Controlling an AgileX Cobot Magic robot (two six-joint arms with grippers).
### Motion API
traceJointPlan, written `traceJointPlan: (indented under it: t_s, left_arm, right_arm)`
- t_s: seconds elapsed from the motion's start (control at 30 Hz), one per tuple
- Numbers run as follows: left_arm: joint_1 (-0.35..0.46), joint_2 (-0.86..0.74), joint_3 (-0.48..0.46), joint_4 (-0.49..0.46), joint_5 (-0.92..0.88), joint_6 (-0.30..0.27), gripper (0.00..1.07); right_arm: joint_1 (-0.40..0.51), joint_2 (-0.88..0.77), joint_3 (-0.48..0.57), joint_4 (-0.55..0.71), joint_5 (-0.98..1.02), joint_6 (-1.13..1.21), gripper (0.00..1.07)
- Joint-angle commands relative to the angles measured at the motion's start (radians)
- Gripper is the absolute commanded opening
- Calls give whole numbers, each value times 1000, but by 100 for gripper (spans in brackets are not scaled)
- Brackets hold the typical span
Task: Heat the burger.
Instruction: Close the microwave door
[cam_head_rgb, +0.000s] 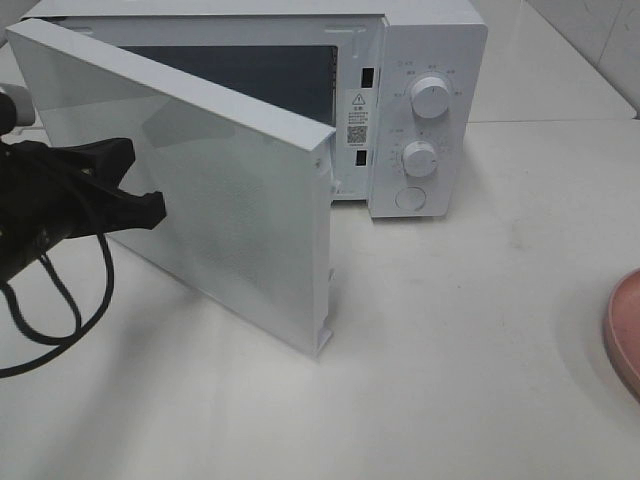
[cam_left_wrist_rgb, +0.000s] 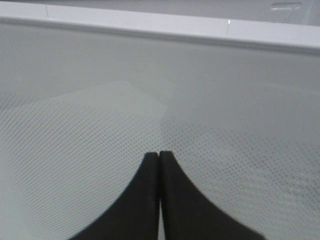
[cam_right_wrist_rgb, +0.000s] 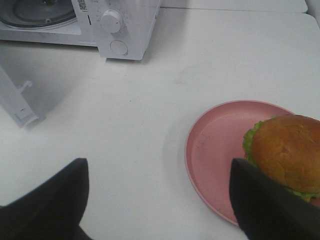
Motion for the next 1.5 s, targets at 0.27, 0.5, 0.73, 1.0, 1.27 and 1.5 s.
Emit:
traceJointPlan:
  t_s: [0.27,0.5,0.73,1.0,1.27,1.5]
  left_arm:
    - [-151,76,-177,-281,41,157,0]
    - [-190,162,-341,-388,95,236,0]
    - [-190,242,-475,-440,126,277,0]
    - [-190,314,-600,-495,151,314,0]
    - [-189,364,-698,-536,180,376,0]
    - [-187,395,-764,-572,194,427,0]
  right_arm:
    - [-7,-25,1,1,1,-4,75]
    - [-7,-25,1,1,1,-4,75]
    - [-7,-25,1,1,1,-4,75]
    - [-7,-25,1,1,1,-4,75]
    - [-7,-25,1,1,1,-4,75]
    - [-7,-25,1,1,1,-4,75]
